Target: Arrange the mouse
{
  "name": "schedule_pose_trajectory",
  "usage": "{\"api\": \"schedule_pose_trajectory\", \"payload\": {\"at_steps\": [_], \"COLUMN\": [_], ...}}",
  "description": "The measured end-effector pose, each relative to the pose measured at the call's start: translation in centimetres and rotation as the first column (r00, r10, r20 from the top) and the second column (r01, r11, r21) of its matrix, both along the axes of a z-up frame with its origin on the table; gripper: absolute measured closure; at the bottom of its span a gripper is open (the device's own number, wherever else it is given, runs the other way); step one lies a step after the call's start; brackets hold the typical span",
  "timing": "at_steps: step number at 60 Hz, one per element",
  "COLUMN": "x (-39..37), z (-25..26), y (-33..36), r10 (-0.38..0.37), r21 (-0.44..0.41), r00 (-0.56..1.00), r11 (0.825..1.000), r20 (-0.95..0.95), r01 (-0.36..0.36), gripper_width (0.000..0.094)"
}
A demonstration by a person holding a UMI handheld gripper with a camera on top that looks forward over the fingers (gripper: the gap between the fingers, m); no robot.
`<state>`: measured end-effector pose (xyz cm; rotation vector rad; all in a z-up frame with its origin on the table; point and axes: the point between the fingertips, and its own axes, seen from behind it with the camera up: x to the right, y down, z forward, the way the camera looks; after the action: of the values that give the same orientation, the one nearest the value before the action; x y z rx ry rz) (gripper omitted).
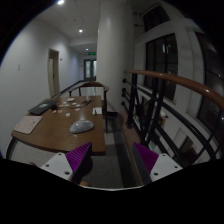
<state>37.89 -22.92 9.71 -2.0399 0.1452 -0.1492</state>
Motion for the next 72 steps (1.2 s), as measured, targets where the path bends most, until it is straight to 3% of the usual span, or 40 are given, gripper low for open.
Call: {"api": "schedule_pose_trajectory", "payload": {"at_steps": [13,23,28,40,56,61,65,72], "x": [-3.5,-10.3,-12.7,-14.4,-15.1,-14.7,-14.1,-14.0], "z": [-3.1,-7.1,-9.0,-10.9,-11.4,-11.5,-11.6,-11.4], "y": [5.1,10.7,13.4,20.5,27.6,28.8,29.3,29.3], "r10": [0.088,0.217,0.233,0.214,0.149,0.102,0.050,0.051], "r21": [-0.025,-0.064,-0.089,-0.099,-0.178,-0.190,-0.175,-0.169], "r00": [0.996,0.973,0.966,0.968,0.983,0.993,0.996,0.994], "r11": [0.996,0.973,0.966,0.969,0.970,0.975,0.983,0.983], "r20": [0.015,-0.081,-0.108,-0.127,-0.105,-0.065,-0.073,-0.095], "r01": [-0.088,-0.222,-0.243,-0.227,-0.166,-0.113,-0.062,-0.067], "gripper_width": [0.0109,0.0097,0.0098,0.0104,0.0093,0.0192,0.0427,0.0553]}}
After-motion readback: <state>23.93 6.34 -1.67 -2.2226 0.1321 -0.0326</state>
